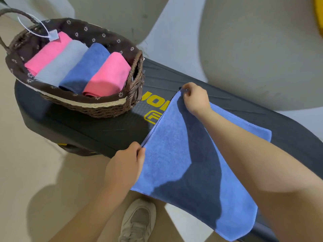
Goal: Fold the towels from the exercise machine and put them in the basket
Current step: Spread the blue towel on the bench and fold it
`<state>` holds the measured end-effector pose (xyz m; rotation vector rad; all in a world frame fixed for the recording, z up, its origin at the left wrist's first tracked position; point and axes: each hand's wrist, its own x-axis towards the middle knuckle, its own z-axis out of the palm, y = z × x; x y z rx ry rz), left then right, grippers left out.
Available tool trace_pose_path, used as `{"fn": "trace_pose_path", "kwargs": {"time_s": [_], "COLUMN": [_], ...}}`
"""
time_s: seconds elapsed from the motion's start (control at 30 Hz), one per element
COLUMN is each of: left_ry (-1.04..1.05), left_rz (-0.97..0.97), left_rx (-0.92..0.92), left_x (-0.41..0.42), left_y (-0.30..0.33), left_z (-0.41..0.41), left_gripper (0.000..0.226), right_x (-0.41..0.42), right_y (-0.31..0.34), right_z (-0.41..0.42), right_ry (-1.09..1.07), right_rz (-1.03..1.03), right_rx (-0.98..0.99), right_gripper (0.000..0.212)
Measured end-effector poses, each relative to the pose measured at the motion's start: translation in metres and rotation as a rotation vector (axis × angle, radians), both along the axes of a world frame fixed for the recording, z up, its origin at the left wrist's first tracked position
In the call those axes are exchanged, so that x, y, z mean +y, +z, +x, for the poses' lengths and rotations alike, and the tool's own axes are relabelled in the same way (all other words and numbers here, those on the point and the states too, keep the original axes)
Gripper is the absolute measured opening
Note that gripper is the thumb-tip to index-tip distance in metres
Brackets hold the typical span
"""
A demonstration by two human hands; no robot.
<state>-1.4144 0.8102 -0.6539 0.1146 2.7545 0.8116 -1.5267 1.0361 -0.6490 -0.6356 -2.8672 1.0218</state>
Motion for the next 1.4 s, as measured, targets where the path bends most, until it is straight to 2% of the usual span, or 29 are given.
{"fn": "trace_pose_path", "kwargs": {"time_s": [0.23,0.4,0.6,0.9,0.97,1.07,1.17,1.23,1.3,1.4], "left_ry": [-0.014,-0.074,-0.084,-0.171,-0.168,-0.293,-0.447,-0.543,-0.630,-0.731], "left_rz": [0.009,0.036,0.082,-0.327,-0.391,-0.436,-0.294,-0.138,-0.061,-0.263], "left_rx": [-0.023,0.057,0.056,0.058,0.120,0.340,0.515,0.524,0.456,0.094], "left_x": [0.001,-0.003,0.003,0.005,0.005,0.006,0.036,0.072,0.113,0.154], "left_y": [-0.004,0.002,0.008,0.007,0.011,0.009,0.010,0.014,0.019,0.026], "left_z": [-0.006,-0.006,-0.020,-0.029,-0.030,-0.033,-0.039,-0.044,-0.051,-0.070], "left_gripper": [0.023,0.024,0.024,0.024,0.025,0.032,0.007,0.018,0.035,0.056], "right_x": [0.006,0.013,0.025,0.011,0.008,0.015,0.037,0.056,0.075,0.100], "right_y": [-0.002,0.008,0.007,-0.008,-0.011,-0.007,-0.001,0.004,0.010,0.016], "right_z": [-0.010,-0.014,-0.013,-0.022,-0.017,-0.002,0.026,0.047,0.064,0.087], "right_ry": [0.090,0.083,-0.069,-0.006,-0.005,-0.020,-0.018,0.019,0.059,0.086], "right_rz": [0.178,0.249,0.104,0.398,0.493,0.531,0.498,0.525,0.553,0.541], "right_rx": [-0.097,-0.094,-0.058,-0.134,-0.128,-0.125,-0.153,-0.195,-0.264,-0.335], "right_gripper": [0.020,0.020,0.022,0.025,0.029,0.038,0.038,0.034,0.030,0.027]}}
